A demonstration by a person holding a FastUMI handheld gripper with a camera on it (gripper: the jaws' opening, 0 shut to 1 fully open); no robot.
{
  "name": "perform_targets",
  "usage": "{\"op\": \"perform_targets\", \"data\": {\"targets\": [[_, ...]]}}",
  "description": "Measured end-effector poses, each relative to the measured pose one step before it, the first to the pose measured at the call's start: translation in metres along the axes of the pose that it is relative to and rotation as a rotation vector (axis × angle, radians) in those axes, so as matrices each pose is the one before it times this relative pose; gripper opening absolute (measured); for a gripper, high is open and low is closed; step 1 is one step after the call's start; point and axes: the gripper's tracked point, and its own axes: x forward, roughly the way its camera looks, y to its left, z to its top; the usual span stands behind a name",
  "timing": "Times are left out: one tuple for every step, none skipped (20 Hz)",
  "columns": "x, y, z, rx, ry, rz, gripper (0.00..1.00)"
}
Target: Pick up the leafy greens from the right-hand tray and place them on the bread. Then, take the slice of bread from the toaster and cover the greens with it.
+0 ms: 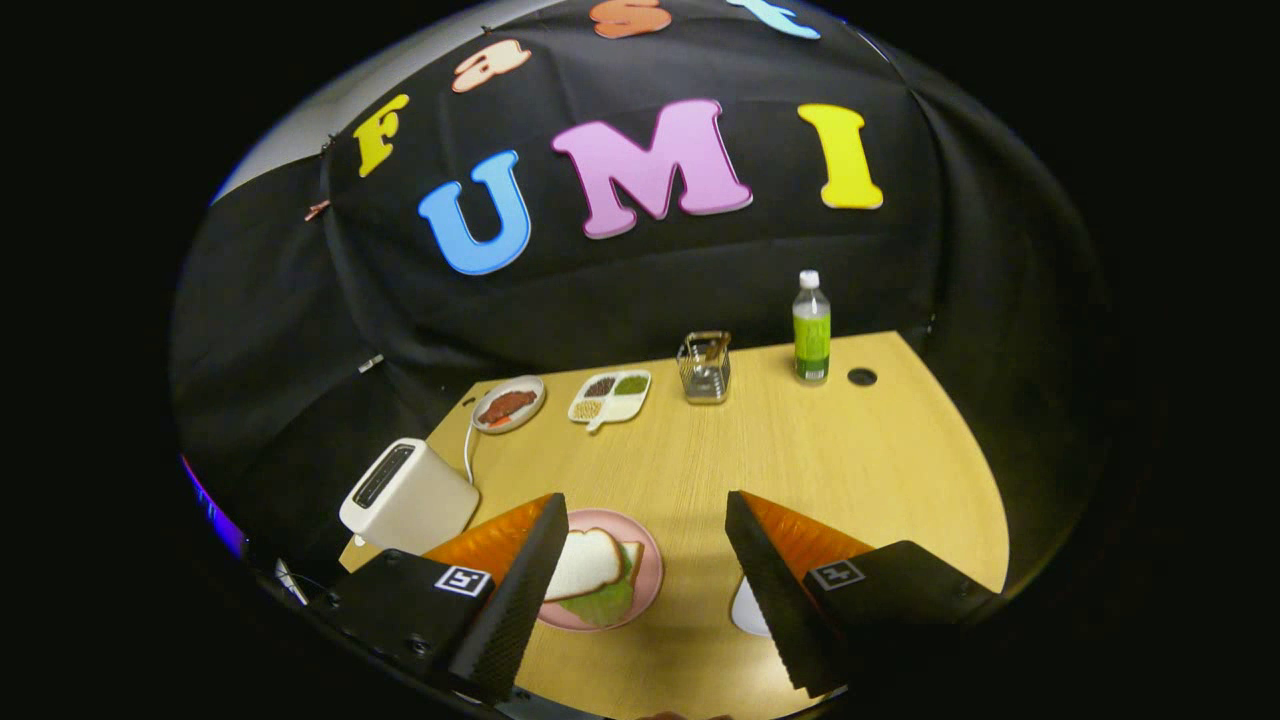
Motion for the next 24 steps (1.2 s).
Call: {"op": "perform_targets", "data": {"targets": [[-0.01423,-0.00222,0.01489,-0.00645,-0.04387,0.00091,0.99],[-0.01121,-0.003,0.01535,-0.00389,-0.04517,-0.00318,0.99],[-0.01127,-0.00407,0.01765,-0.00664,-0.04972,-0.00632,0.99],[-0.01255,-0.00517,0.01762,-0.00983,-0.04452,-0.00609,0.99],[-0.01157,-0.00414,0.01721,-0.01539,-0.04249,-0.00366,0.99],[-0.01049,-0.00422,0.01424,-0.02228,-0.0365,-0.00582,0.99],[-0.01392,-0.00713,0.01421,-0.01686,-0.02921,-0.01254,0.99],[-0.01159,-0.00548,0.01331,-0.00617,-0.03635,-0.00635,0.99],[-0.0116,-0.00038,0.01051,0.00025,-0.03271,-0.00316,0.99],[-0.00976,-0.00525,0.00827,-0.00019,-0.02918,-0.01471,0.99],[-0.00813,-0.00787,0.00187,-0.00731,-0.02074,-0.0205,0.99],[-0.00806,-0.00805,-0.00026,-0.01243,-0.01087,-0.02481,0.99],[-0.00731,-0.00455,-0.00382,-0.01267,0.00419,-0.0204,0.99],[-0.00638,-0.00232,-0.00718,-0.01,0.01397,-0.01294,0.98],[-0.00545,0.0011,-0.00656,-0.00977,0.01687,-0.00687,0.98],[-0.00355,0.00027,-0.0066,-0.01192,0.01773,-0.00917,0.99],[-0.00188,-0.00249,-0.00503,-0.01295,0.01216,-0.01278,0.99],[-0.00223,-0.0003,-0.00544,-0.00975,0.00996,-0.01013,0.99],[-0.00116,0.00295,-0.00549,-0.00314,0.01486,-0.00783,0.98],[0.00031,0.00366,-0.00644,0.00164,0.01659,-0.00476,0.99],[0.00034,0.00396,-0.00442,0.00311,0.01702,-0.00138,0.99],[0.00018,0.00427,-0.00122,0.00253,0.00916,-0.00213,0.99],[0.00164,0.00495,0.00143,0.0011,-0.00249,-0.00097,0.99],[0.00079,0.00393,0.00299,-0.0026,-0.00264,-0.00185,0.99]]}}
